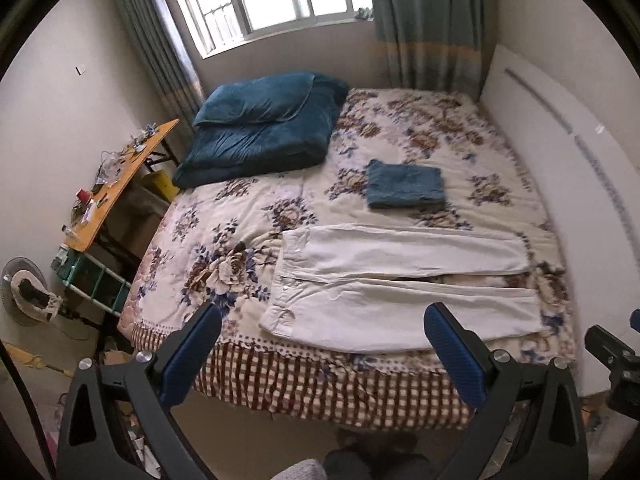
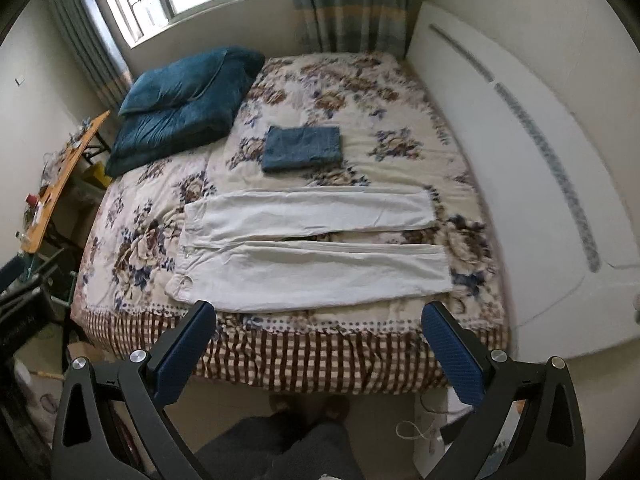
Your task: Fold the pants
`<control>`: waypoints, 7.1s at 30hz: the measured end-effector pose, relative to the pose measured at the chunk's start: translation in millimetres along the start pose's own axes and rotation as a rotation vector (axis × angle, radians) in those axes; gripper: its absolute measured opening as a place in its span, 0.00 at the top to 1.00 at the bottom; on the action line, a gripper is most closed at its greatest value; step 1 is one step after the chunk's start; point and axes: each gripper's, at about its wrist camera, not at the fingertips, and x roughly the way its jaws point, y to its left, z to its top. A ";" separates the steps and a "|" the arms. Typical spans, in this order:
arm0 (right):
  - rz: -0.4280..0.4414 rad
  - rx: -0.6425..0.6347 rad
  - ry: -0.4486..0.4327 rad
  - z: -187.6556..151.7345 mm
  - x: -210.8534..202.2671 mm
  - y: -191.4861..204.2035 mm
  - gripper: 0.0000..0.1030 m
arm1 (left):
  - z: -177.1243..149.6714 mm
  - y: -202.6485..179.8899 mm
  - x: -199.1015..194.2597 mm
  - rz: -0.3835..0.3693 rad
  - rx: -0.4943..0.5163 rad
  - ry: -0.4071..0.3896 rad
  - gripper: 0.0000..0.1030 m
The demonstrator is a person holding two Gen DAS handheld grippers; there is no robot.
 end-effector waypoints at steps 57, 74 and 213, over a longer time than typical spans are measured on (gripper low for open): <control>0.391 -0.769 0.552 255.4 740.2 57.1 0.93 | 119.9 -196.7 696.0 -0.283 1.022 0.546 0.07; 0.369 -0.813 0.638 267.9 755.3 64.3 0.58 | 107.6 -188.1 649.4 -0.473 0.942 0.519 0.90; 0.223 0.757 0.421 65.1 695.4 -235.5 0.91 | -9.7 -276.9 547.0 -0.003 0.195 0.523 0.15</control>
